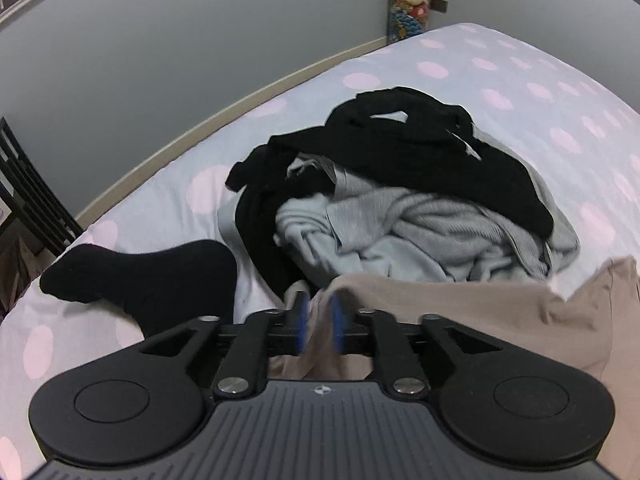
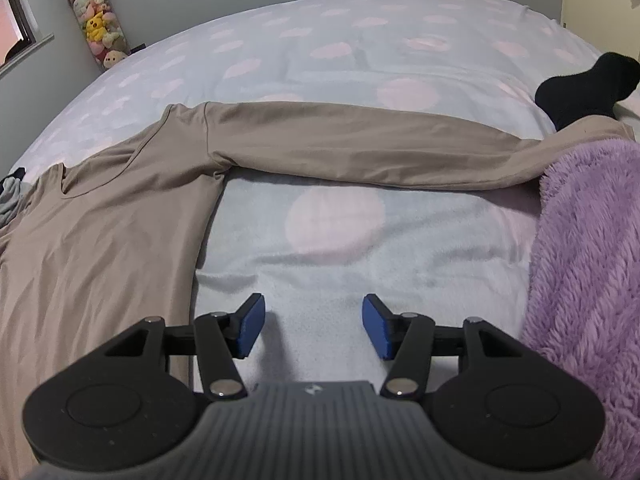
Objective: Fold clothes
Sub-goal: 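Grasp the shirt hem with both grippers to smooth it flat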
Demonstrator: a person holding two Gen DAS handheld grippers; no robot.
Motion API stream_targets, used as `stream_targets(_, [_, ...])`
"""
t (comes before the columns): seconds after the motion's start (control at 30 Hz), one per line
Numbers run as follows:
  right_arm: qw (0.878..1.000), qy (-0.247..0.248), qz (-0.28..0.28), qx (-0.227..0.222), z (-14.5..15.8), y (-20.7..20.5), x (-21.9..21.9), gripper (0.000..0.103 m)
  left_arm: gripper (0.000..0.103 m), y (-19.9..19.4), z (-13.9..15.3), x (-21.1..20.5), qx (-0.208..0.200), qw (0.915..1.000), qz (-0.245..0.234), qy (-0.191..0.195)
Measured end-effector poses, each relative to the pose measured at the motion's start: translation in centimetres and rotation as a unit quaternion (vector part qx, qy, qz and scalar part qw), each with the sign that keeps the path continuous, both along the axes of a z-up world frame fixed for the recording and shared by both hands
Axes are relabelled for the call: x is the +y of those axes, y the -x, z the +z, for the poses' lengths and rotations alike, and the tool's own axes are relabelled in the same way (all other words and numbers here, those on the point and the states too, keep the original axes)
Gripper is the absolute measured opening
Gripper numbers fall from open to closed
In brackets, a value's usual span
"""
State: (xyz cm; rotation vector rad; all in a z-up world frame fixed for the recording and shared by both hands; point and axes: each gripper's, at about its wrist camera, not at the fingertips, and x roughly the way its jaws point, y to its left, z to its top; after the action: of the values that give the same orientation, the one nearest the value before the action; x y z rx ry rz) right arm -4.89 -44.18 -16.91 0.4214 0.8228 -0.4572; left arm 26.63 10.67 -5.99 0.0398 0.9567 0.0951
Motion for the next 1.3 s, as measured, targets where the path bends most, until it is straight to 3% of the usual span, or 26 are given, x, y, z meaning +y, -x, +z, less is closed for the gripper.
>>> stream_targets(0.13, [1.0,-0.002,0.003,-0.002,0.6,0.3,0.2,0.057,0.043,4.0,1.6,-1.0,-0.027,0.9993,-0.027,0.003])
stream_targets(0.27, [1.0,-0.025,0.008,0.013,1.5,0.9,0.9,0.057,0.043,8.3,2.9,-2.9,-0.002,0.9944,-0.093,0.051])
stream_targets(0.4, [0.997,-0.066,0.035,0.02,2.4,2.1,2.1,0.057,0.043,13.0,2.8,-6.1,0.043,0.9811,-0.173,0.076])
stream_targets(0.63, [0.993,-0.067,0.098,0.024,3.7,5.1,5.3,0.057,0.043,21.3,-0.1,-12.4,0.133,0.9392,-0.309,0.07])
stream_targets(0.8, [0.987,-0.036,0.151,0.036,4.5,7.3,7.7,0.058,0.043,25.6,-3.1,-15.3,0.192,0.904,-0.382,0.013])
stream_targets(1.03, [0.977,-0.039,0.196,0.075,3.7,9.0,9.0,0.057,0.043,27.6,-7.2,-17.9,0.267,0.8624,-0.427,-0.054])
stream_targets(1.3, [0.956,-0.053,0.244,0.155,0.8,7.6,10.4,0.041,0.043,27.4,-9.8,-18.1,0.283,0.8645,-0.412,-0.055])
